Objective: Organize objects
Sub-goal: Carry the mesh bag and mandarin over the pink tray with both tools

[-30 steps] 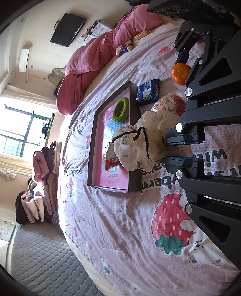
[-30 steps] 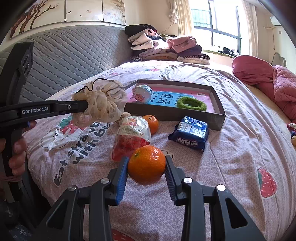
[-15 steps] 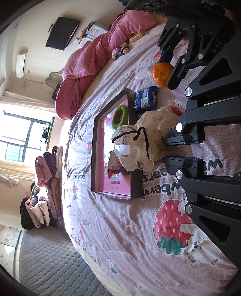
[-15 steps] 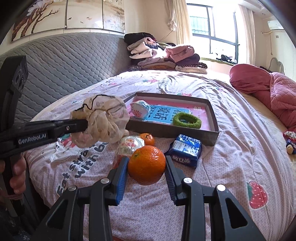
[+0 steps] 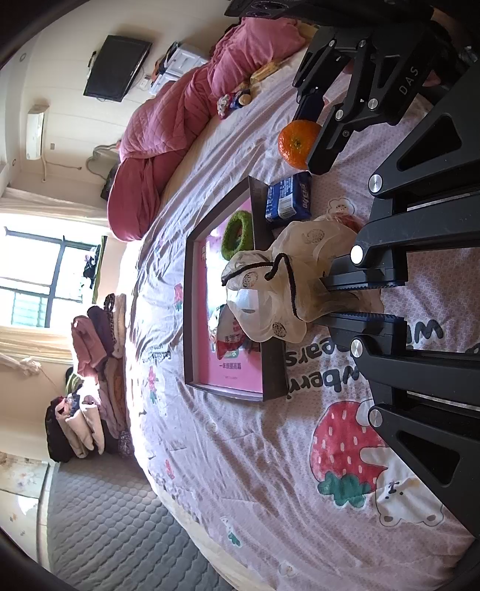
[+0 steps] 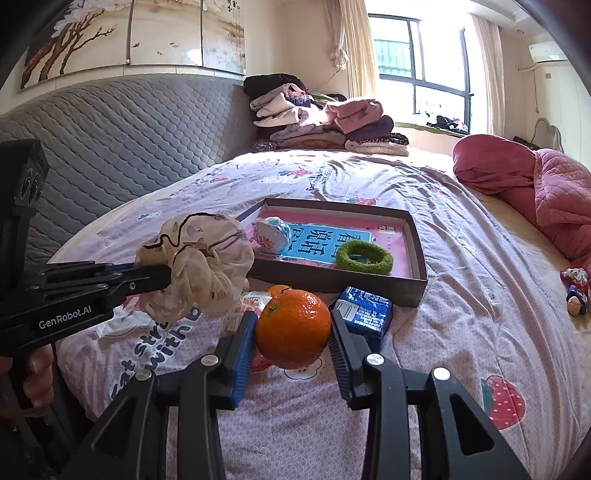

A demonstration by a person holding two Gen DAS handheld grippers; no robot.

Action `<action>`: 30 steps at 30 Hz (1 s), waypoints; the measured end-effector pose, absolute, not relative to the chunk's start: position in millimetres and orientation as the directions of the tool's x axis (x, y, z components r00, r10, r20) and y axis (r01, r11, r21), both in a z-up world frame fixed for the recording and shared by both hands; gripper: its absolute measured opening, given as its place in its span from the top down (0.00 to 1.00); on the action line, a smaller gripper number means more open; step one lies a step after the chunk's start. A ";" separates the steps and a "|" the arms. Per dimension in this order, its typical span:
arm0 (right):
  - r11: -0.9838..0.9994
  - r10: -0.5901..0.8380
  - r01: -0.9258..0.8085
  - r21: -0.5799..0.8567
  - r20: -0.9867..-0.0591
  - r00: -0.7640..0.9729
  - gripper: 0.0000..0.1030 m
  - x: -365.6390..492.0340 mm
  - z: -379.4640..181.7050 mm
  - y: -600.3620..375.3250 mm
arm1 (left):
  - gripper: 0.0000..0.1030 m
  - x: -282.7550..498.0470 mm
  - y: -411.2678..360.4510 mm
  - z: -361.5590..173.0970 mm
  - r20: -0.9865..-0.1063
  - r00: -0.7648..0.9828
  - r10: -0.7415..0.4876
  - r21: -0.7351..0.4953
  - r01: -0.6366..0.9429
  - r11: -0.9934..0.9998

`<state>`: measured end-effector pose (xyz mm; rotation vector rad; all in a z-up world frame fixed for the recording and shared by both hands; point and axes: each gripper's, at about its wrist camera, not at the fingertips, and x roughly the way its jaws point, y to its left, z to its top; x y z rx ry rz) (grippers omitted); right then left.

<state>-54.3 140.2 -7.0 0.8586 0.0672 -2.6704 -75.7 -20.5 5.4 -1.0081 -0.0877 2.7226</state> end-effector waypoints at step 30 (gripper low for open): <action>-0.946 -0.289 0.322 0.029 -0.526 -0.800 0.63 -87.8 17.9 148.3 | 0.91 -100.6 -17.4 19.0 -0.612 -0.757 0.228 -0.118 -0.198 -0.973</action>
